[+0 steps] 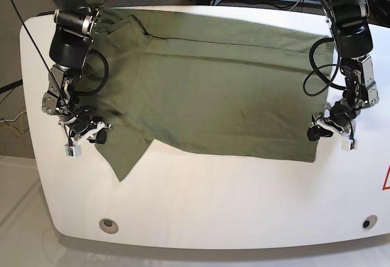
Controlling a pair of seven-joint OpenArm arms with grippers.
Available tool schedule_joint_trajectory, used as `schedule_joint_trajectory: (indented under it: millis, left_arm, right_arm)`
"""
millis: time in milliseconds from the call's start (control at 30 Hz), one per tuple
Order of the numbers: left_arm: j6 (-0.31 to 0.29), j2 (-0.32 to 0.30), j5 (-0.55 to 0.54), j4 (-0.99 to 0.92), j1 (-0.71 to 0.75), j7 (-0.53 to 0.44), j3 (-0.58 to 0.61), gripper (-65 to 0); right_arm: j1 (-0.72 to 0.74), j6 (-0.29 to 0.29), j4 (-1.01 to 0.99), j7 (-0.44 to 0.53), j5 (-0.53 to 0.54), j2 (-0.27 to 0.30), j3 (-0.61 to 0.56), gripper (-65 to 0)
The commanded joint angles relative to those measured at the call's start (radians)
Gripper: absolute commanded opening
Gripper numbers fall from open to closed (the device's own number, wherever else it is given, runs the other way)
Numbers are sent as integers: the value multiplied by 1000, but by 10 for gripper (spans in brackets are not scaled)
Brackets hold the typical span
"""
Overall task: Fold the T-shirt properly
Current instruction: 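Position both grippers at the hem edge and close on it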
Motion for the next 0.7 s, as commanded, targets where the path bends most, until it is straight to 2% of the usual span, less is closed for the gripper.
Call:
schedule_joint_trajectory:
  millis: [0,333,667]
  left_arm:
    - [1,-8,6,4,-17,18,3,-345]
    - [-5,-3,8,-7,-30,15,5,-336]
    - [-1,-8,1,-4,-30,7,7,-332]
  right_arm:
    - [14,9,9,9,5,14,1,-552]
    - [15,14,13,5,17,13,0,-550]
    - [9,9,11,13,15,12,-1,-616]
